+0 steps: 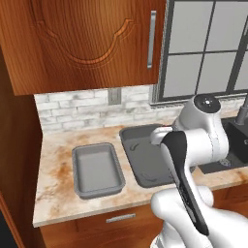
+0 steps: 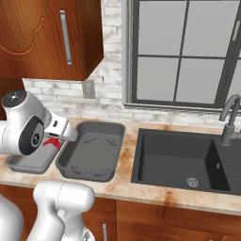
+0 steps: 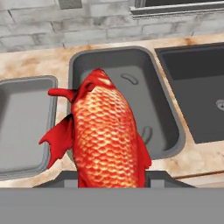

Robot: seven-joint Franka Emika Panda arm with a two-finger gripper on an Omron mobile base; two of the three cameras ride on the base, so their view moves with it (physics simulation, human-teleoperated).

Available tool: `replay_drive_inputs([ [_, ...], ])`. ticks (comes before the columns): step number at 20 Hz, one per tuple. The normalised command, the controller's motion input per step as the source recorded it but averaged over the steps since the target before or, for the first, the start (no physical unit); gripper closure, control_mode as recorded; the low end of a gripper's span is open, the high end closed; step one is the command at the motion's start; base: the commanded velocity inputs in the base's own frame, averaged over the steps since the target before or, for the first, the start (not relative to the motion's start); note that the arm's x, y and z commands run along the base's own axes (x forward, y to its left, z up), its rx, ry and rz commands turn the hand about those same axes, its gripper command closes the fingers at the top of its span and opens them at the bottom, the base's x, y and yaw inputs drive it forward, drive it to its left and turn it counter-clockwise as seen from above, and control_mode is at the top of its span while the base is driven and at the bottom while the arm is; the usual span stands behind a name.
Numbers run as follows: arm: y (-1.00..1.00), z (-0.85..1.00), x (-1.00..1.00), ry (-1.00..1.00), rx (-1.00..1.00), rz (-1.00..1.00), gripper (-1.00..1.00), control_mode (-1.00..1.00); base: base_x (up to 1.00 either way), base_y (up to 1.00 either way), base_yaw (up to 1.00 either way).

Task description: Place one garlic and one fish in each tupperware on the nearby counter, to pack two identical lunches.

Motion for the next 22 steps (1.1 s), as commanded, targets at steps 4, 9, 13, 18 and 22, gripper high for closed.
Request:
replay_drive_inputs([
  [4,0.00,-0.41,0.44,0.04,0.00,0.00,1.00,-1.00,0.00,0.00,0.00],
  [9,0.00,-0.32,0.46,0.06,0.00,0.00,1.00,-1.00,0.00,0.00,0.00],
  [13,0.00,-0.35,0.40,0.07,0.00,0.00,1.00,-1.00,0.00,0.00,0.00],
  [18,0.00,-0.47,0.31,0.07,0.00,0.00,1.00,-1.00,0.00,0.00,0.00],
  [22,0.00,-0.46,0.22,0.07,0.00,0.00,1.00,-1.00,0.00,0.00,0.00],
])
